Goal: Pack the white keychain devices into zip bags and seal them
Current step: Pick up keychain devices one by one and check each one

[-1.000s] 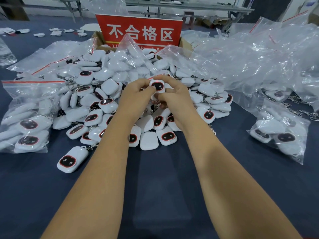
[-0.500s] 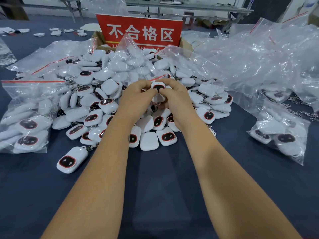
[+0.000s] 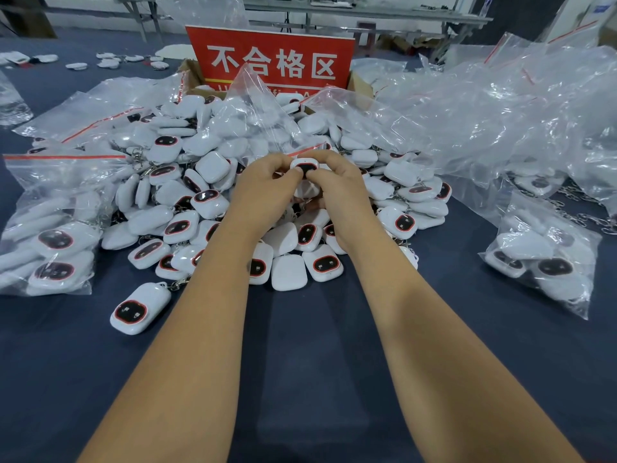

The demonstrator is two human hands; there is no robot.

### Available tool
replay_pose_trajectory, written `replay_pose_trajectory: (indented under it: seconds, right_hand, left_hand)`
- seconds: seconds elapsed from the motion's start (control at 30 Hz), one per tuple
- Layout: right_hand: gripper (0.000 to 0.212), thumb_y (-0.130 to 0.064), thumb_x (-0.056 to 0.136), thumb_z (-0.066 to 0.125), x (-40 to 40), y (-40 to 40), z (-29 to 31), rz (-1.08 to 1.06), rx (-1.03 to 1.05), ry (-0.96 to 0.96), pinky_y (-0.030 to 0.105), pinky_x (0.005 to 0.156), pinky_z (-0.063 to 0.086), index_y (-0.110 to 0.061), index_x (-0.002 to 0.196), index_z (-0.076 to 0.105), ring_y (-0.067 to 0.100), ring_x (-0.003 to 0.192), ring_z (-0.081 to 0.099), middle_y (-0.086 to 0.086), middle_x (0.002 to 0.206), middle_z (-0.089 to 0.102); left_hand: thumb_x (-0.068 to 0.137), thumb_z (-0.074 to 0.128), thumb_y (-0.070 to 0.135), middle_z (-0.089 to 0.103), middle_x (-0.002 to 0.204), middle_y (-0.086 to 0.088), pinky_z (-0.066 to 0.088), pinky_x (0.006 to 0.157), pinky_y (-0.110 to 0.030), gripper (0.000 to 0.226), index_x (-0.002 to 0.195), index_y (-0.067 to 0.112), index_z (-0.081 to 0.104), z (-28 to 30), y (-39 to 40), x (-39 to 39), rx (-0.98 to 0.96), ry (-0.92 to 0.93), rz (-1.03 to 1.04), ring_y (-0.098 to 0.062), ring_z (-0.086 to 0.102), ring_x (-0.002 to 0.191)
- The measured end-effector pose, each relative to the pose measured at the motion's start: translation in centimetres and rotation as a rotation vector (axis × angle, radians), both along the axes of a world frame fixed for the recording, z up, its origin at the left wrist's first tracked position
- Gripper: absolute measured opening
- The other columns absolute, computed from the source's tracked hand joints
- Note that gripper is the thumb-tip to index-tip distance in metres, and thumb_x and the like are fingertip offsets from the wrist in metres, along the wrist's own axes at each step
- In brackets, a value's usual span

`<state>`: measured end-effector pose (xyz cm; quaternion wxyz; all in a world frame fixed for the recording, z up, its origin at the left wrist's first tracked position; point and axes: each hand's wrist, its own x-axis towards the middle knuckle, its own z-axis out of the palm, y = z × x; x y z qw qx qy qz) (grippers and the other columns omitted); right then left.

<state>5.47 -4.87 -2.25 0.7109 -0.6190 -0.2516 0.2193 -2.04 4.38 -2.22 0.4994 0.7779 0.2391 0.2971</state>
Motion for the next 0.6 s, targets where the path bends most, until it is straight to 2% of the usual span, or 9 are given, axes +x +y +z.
replay_pose_trajectory:
  seconds: [0.13,0.3,0.47,0.53,0.6]
  right_hand:
    - [0.032,0.006,0.087,0.051,0.00,-0.10,0.08,0.014,-0.006,-0.021,0.031,0.077,0.057,-0.015,0.099,0.072,0.023,0.097,0.065,0.014,0.117,0.068]
    - [0.033,0.005,0.087,0.051,-0.06,-0.16,0.17,0.016,-0.034,-0.061,0.024,0.075,0.056,-0.014,0.104,0.073,0.017,0.092,0.064,0.014,0.113,0.069]
    - [0.029,0.001,0.087,0.056,0.17,-0.14,0.07,0.003,-0.026,-0.032,0.034,0.075,0.058,-0.017,0.103,0.071,0.018,0.081,0.067,0.010,0.090,0.070]
    - [0.024,-0.003,0.088,0.059,0.28,-0.01,0.02,-0.030,-0.026,-0.001,0.041,0.079,0.060,-0.016,0.105,0.069,0.024,0.087,0.070,0.011,0.096,0.072]
    - [0.018,-0.004,0.090,0.059,0.31,0.02,0.18,-0.051,-0.002,0.057,0.040,0.071,0.060,-0.014,0.102,0.067,0.028,0.086,0.071,0.015,0.098,0.071]
  left_hand:
    - [0.095,0.054,0.025,0.060,0.074,0.010,0.042,0.065,-0.025,0.015,0.087,0.027,0.066,-0.11,0.08,0.18,0.065,0.021,0.029,-0.004,0.052,0.065]
    - [0.097,0.053,0.024,0.060,0.078,0.006,0.041,0.068,-0.028,0.015,0.093,0.021,0.067,-0.17,0.08,0.22,0.113,0.034,0.051,-0.009,0.052,0.069]
    - [0.097,0.054,0.025,0.067,0.088,0.008,0.044,0.072,-0.025,0.016,0.100,0.026,0.069,0.12,-0.28,0.12,0.120,-0.003,0.047,-0.008,0.059,0.079]
    - [0.097,0.053,0.024,0.069,0.088,0.010,0.047,0.072,-0.022,0.019,0.097,0.028,0.071,0.23,-0.43,-0.07,0.036,-0.055,0.035,-0.005,0.062,0.079]
    - [0.098,0.047,0.016,0.070,0.093,0.007,0.051,0.073,-0.023,0.025,0.100,0.025,0.071,0.20,-0.43,-0.22,-0.028,-0.110,0.026,-0.005,0.063,0.081]
